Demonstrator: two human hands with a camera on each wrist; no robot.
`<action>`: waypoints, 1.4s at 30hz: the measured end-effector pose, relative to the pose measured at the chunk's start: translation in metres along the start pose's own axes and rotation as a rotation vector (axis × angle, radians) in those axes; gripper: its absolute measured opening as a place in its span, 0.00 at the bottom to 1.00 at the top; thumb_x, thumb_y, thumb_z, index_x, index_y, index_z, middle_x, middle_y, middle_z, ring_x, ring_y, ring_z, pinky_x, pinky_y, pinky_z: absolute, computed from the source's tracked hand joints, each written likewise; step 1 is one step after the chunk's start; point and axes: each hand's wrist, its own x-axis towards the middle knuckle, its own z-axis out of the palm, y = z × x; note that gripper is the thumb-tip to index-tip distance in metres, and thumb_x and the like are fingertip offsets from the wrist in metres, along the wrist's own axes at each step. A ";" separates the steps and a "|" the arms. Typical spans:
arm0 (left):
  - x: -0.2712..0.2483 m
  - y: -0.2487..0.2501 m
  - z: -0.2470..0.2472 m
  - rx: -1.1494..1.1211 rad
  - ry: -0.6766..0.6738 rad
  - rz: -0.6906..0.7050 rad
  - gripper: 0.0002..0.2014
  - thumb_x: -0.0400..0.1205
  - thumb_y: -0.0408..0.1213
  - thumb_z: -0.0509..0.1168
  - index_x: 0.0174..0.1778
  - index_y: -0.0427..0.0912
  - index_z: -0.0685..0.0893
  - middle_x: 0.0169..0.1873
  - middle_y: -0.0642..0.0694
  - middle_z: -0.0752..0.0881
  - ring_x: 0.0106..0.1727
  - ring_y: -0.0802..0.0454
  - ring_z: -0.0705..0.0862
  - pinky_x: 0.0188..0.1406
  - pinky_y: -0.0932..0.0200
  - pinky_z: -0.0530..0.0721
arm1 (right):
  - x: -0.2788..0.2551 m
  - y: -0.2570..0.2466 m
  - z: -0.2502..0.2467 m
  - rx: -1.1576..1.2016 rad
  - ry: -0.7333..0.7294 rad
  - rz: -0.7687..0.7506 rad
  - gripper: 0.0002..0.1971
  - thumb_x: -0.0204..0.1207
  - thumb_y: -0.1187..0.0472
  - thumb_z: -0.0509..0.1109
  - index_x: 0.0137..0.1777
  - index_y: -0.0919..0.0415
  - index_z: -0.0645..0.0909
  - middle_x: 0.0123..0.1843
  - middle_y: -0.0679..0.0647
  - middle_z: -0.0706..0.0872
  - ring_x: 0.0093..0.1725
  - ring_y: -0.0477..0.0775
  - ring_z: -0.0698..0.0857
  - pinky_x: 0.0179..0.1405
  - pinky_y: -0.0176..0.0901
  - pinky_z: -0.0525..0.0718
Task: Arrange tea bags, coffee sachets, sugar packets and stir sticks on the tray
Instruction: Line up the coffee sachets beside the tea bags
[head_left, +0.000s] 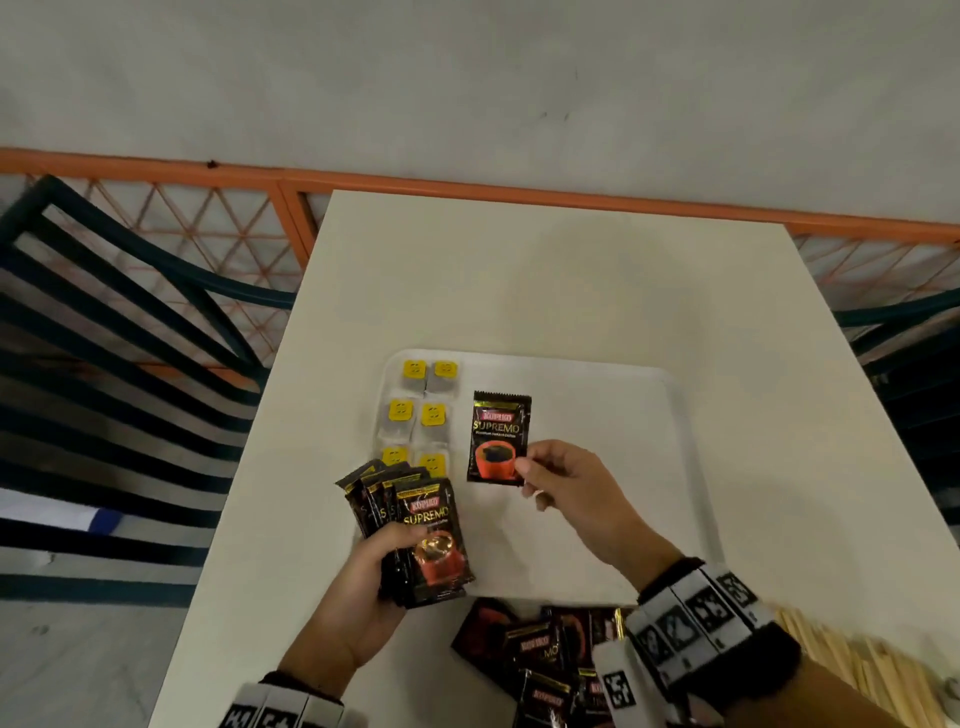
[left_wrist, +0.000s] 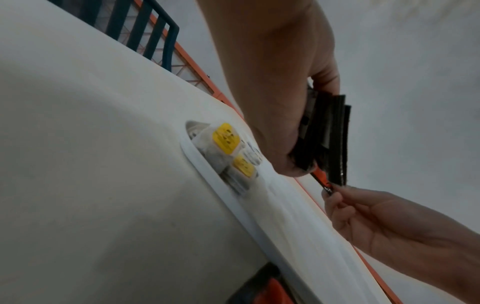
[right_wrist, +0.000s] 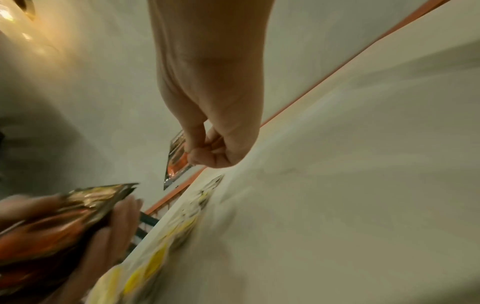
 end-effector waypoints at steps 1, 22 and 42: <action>0.003 0.002 -0.002 -0.020 0.010 0.018 0.40 0.44 0.33 0.79 0.57 0.38 0.81 0.45 0.35 0.90 0.41 0.39 0.90 0.31 0.44 0.88 | 0.014 -0.002 -0.002 -0.003 0.022 0.003 0.03 0.77 0.70 0.66 0.43 0.64 0.78 0.31 0.55 0.81 0.26 0.43 0.80 0.22 0.30 0.75; 0.009 0.016 -0.005 -0.066 0.042 0.090 0.44 0.39 0.41 0.84 0.55 0.39 0.84 0.46 0.36 0.90 0.44 0.42 0.91 0.31 0.51 0.89 | 0.124 -0.015 0.015 -0.265 0.287 0.014 0.05 0.74 0.65 0.71 0.41 0.61 0.77 0.30 0.53 0.82 0.25 0.46 0.80 0.32 0.35 0.83; 0.025 0.023 0.013 0.044 0.175 0.164 0.20 0.70 0.37 0.65 0.59 0.39 0.81 0.42 0.38 0.91 0.39 0.43 0.90 0.30 0.52 0.87 | 0.028 -0.024 0.027 -0.176 -0.523 0.075 0.04 0.80 0.59 0.65 0.47 0.58 0.80 0.38 0.51 0.82 0.35 0.46 0.80 0.32 0.33 0.80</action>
